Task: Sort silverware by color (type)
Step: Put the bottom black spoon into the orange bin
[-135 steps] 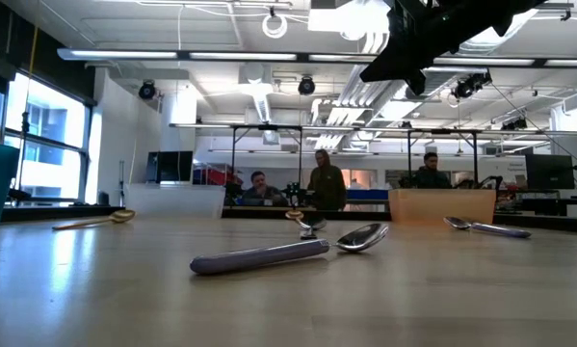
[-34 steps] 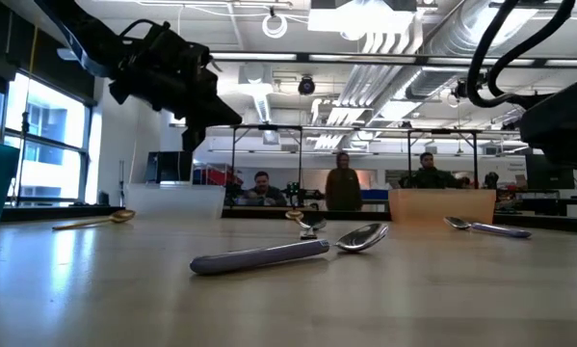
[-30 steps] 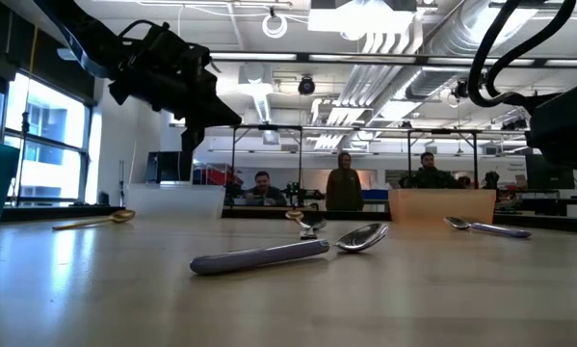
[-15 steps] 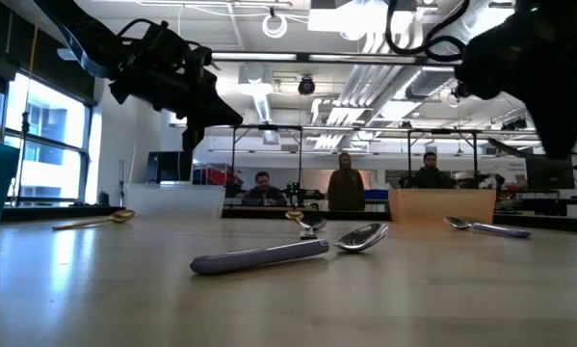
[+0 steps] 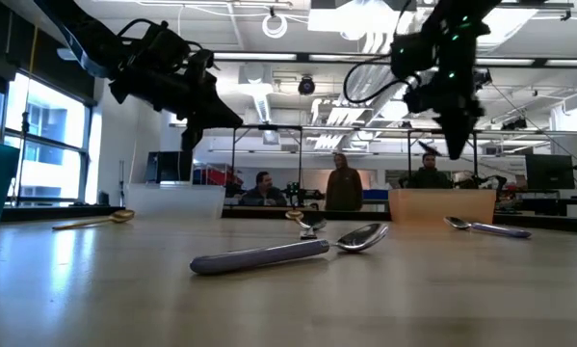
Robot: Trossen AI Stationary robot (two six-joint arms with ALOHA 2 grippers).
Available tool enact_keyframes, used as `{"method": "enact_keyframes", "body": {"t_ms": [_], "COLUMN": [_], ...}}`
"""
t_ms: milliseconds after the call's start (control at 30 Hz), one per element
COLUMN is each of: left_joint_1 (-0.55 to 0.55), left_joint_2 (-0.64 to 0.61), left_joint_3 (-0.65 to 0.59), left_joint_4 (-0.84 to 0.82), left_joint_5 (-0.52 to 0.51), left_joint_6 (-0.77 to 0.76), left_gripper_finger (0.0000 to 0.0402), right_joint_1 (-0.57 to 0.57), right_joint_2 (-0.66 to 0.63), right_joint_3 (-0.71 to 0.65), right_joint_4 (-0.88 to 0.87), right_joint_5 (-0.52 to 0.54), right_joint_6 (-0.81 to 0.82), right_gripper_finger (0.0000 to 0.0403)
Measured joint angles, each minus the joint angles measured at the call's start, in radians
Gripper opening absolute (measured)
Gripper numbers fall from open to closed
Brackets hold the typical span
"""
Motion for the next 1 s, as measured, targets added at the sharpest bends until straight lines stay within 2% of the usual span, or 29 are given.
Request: {"method": "enact_keyframes", "body": {"t_ms": [167, 400, 600, 1000], "left_joint_1": [0.0, 0.0, 0.0, 0.0], "left_joint_2": [0.0, 0.0, 0.0, 0.0], "left_joint_3": [0.0, 0.0, 0.0, 0.0], "left_joint_4": [0.0, 0.0, -0.001, -0.001], "left_joint_5": [-0.025, -0.071, -0.094, -0.123], "left_joint_6": [-0.006, 0.002, 0.002, -0.006], "left_gripper_finger": [0.0, 0.0, 0.0, 0.0], "right_joint_1": [-0.18, -0.292, -0.314, -0.377], "right_joint_2": [0.168, 0.402, 0.475, 0.477], "right_joint_3": [0.165, 0.367, 0.361, 0.233], "right_joint_4": [0.085, 0.104, 0.089, 0.189], "right_joint_5": [0.043, 0.047, 0.045, 0.035], "right_joint_6": [-0.313, -0.575, -0.691, -0.727], "right_gripper_finger": [0.0002, 0.0002, 0.0002, 0.0006]}}
